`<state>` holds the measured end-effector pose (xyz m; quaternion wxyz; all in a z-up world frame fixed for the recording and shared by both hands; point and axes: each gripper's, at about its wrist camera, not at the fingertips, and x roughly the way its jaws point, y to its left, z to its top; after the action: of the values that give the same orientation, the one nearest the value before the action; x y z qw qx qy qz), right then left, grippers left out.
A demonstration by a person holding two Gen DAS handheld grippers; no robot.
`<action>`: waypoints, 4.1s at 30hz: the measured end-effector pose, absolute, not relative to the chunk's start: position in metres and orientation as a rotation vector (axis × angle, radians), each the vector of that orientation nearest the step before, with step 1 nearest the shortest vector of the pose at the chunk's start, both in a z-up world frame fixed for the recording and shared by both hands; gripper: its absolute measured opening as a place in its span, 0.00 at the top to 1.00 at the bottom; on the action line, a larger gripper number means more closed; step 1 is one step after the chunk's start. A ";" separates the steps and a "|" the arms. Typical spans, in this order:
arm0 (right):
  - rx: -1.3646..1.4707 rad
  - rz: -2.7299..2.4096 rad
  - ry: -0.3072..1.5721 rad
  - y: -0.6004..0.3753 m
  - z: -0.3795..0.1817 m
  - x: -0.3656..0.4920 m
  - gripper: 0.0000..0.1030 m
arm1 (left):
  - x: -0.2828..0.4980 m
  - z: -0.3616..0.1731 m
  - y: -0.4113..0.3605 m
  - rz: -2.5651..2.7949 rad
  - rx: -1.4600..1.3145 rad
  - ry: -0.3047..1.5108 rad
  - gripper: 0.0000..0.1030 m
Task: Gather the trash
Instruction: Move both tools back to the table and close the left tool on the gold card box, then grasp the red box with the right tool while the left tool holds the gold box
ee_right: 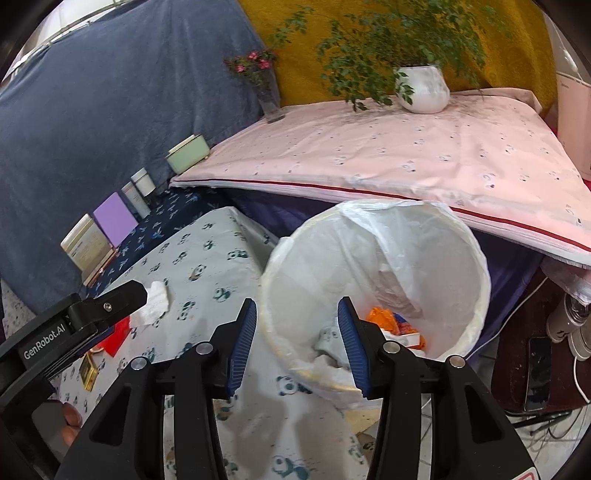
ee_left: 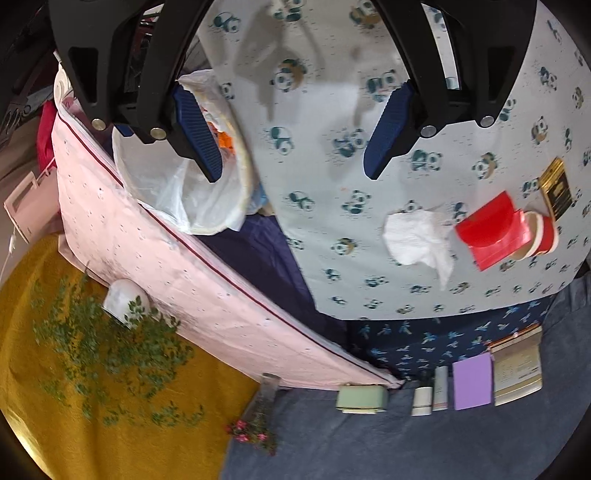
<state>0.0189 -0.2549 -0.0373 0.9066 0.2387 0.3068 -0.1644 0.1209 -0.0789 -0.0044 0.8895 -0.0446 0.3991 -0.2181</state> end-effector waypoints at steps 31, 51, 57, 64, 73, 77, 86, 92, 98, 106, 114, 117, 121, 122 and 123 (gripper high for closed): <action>0.306 -0.038 0.758 -0.067 -0.037 0.095 0.55 | 0.157 -0.058 0.161 0.052 -0.322 0.910 0.22; 0.285 0.046 0.847 -0.016 -0.079 0.181 0.55 | 0.233 -0.106 0.193 0.162 -0.362 1.042 0.12; 0.281 0.071 0.852 -0.002 -0.084 0.200 0.55 | 0.234 -0.109 0.198 0.131 -0.329 1.042 0.37; 0.260 0.099 0.868 0.018 -0.094 0.217 0.55 | 0.228 -0.104 0.214 0.063 -0.389 1.043 0.49; 0.245 0.101 0.888 0.036 -0.109 0.231 0.55 | 0.220 -0.099 0.221 0.040 -0.394 1.028 0.49; 0.253 0.073 0.893 0.031 -0.115 0.237 0.61 | 0.219 -0.101 0.220 0.028 -0.391 1.032 0.49; 0.278 0.030 0.899 0.009 -0.114 0.228 0.99 | 0.210 -0.093 0.206 -0.001 -0.370 1.022 0.49; 0.294 0.037 0.881 -0.002 -0.106 0.215 0.98 | 0.201 -0.088 0.197 -0.010 -0.369 1.017 0.49; 0.282 0.045 0.874 0.005 -0.103 0.220 0.69 | 0.200 -0.083 0.191 -0.020 -0.366 1.009 0.49; 0.262 0.068 0.888 0.019 -0.111 0.239 0.69 | 0.209 -0.079 0.196 -0.020 -0.378 0.996 0.49; 0.293 0.012 0.865 0.005 -0.115 0.249 0.70 | 0.214 -0.080 0.196 -0.031 -0.379 0.995 0.49; 0.308 0.008 0.868 -0.001 -0.115 0.248 0.88 | 0.214 -0.080 0.193 -0.037 -0.376 0.994 0.49; 0.307 0.015 0.848 -0.004 -0.107 0.243 0.96 | 0.211 -0.076 0.186 -0.048 -0.370 0.992 0.49; 0.309 0.019 0.840 -0.005 -0.103 0.239 0.98 | 0.210 -0.075 0.184 -0.050 -0.368 0.990 0.49; 0.311 0.023 0.833 -0.006 -0.099 0.237 0.99 | 0.208 -0.072 0.181 -0.054 -0.365 0.987 0.49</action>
<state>0.2368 -0.0065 -0.0995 0.9028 0.1502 0.4029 0.0111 0.2079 0.1812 -0.0724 0.8645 -0.1743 0.4708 -0.0259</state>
